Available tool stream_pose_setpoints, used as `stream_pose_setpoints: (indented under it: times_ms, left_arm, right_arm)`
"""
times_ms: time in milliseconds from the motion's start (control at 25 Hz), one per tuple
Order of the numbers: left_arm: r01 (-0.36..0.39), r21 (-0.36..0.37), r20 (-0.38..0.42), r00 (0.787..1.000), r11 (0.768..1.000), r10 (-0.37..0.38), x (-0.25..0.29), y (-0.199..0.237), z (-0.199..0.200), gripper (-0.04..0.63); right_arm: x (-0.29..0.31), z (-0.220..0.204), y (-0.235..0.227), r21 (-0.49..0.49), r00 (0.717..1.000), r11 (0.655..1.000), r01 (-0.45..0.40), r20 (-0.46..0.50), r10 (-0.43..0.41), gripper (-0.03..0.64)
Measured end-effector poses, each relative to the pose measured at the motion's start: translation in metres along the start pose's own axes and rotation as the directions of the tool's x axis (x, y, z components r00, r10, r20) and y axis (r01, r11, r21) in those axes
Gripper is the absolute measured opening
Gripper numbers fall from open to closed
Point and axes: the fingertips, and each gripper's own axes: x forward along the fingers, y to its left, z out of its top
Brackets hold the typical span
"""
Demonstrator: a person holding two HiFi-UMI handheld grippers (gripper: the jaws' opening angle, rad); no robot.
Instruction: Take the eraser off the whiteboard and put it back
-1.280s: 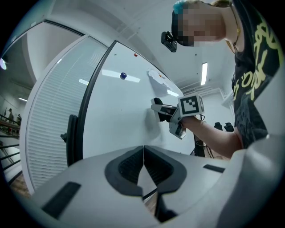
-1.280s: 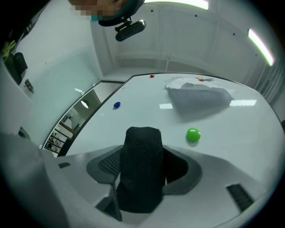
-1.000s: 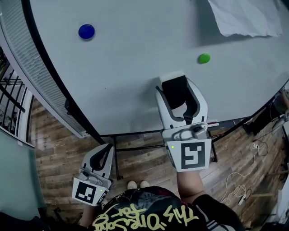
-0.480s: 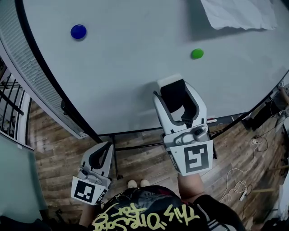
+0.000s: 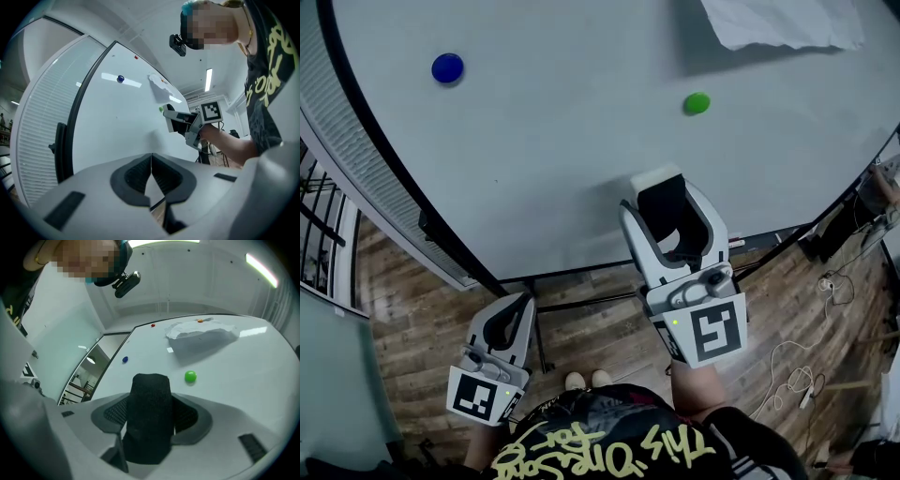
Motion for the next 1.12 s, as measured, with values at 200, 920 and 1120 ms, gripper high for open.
stream_pose_setpoints:
  times_ms: [200,920,1120]
  left_arm:
    - [0.008,-0.003,0.002,1.000,1.000,-0.008,0.002,-0.001,-0.001,0.008]
    - [0.036,-0.002,0.003,0.999,0.999,-0.036,0.011,-0.008,-0.001,0.008]
    - [0.039,0.001,0.004,0.999,0.999,-0.039,0.011,-0.008,0.001,0.008]
  right_arm:
    - [-0.008,-0.005,0.001,0.016,1.000,1.000,-0.001,-0.014,0.001,0.259]
    - [-0.026,-0.017,0.006,0.102,0.999,0.994,-0.033,-0.030,0.036,0.259]
    - [-0.029,-0.018,0.005,0.113,0.999,0.993,-0.032,-0.030,0.035,0.259]
